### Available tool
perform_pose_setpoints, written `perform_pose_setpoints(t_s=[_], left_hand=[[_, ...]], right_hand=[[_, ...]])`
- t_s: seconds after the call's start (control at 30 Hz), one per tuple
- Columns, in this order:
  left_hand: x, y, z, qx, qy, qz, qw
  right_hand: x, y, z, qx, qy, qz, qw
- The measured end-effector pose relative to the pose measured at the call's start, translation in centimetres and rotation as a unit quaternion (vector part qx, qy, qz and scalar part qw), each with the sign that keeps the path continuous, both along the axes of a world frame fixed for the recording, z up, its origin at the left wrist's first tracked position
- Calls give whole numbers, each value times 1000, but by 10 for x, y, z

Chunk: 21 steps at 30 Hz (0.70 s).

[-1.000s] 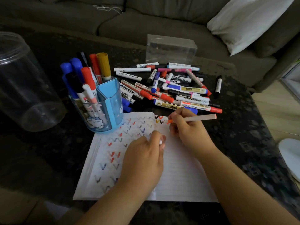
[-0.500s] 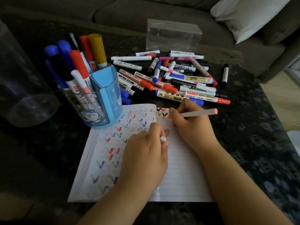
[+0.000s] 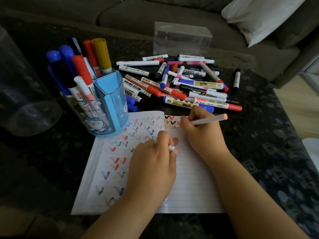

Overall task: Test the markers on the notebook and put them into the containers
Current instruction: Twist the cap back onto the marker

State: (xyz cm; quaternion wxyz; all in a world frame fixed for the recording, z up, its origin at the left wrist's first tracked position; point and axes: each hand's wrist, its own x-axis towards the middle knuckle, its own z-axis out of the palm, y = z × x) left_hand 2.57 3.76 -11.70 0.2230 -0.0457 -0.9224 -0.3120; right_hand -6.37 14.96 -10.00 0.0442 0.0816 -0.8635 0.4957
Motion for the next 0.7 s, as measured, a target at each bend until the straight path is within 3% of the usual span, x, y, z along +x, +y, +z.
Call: perform_pose_setpoints(t_s=[0.13, 0.23, 0.43, 0.53, 0.7], left_hand=[[1, 0, 2, 6, -11, -1, 1000], [1, 0, 3, 32, -39, -8, 999], [4, -3, 21, 220, -127, 14, 967], [3, -6, 36, 388, -174, 51, 904], [4, -13, 58, 647, -206, 15, 734]], right_hand=[[0, 2, 1, -22, -7, -23, 999], [4, 7, 7, -101, -46, -41, 993], [11, 13, 27, -235, -130, -6, 963], [23, 14, 48, -257, -148, 45, 954], [51, 16, 78, -299, -114, 78, 944]])
